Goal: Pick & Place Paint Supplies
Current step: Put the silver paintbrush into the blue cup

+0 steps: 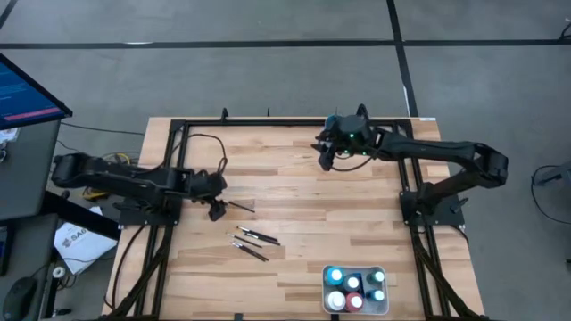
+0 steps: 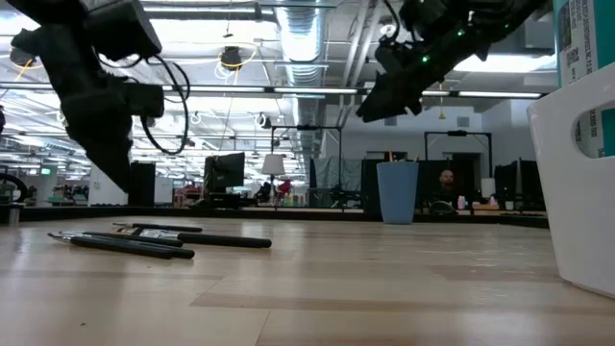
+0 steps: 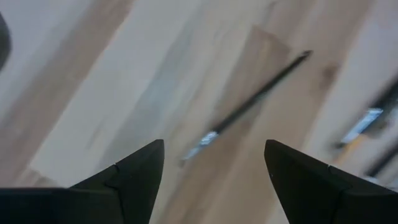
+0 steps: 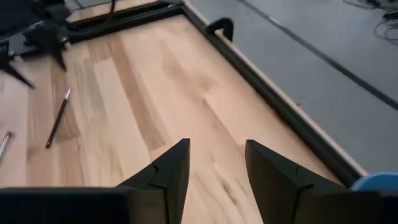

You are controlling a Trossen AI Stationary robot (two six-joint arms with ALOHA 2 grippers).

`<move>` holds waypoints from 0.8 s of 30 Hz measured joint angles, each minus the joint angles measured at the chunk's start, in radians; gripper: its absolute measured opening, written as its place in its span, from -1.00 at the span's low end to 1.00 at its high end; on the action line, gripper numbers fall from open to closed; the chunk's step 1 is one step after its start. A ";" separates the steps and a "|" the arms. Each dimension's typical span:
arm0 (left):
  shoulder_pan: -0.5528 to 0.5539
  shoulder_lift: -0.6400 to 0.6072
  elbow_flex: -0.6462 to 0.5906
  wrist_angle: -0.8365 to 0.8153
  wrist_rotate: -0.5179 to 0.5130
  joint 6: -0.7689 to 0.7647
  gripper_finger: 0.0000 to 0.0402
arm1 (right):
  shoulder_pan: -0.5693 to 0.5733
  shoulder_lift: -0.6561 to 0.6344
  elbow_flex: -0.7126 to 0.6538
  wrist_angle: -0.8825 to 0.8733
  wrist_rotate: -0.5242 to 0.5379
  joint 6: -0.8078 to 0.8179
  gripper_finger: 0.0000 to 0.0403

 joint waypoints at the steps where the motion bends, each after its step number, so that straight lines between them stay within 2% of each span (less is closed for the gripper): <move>1: 0.000 0.013 0.000 -0.003 -0.018 0.005 0.34 | 0.005 0.008 0.000 0.002 0.000 0.003 -0.29; 6: 0.007 0.088 0.000 0.002 -0.067 -0.013 0.34 | 0.030 0.046 0.000 0.009 0.000 0.026 -0.34; 12: 0.008 0.183 -0.009 0.017 -0.030 -0.005 0.34 | 0.057 0.046 0.000 0.014 -0.002 0.026 -0.33; 16: 0.014 0.236 -0.043 0.086 0.005 -0.054 0.31 | 0.064 0.044 0.000 0.013 -0.003 0.053 -0.34; 20: -0.003 0.246 -0.058 0.134 0.003 -0.062 0.11 | 0.081 0.044 0.000 0.014 -0.003 0.054 -0.34; 24: -0.001 0.243 -0.059 0.164 0.002 -0.069 -0.23 | 0.102 0.044 0.000 0.013 -0.004 0.061 -0.33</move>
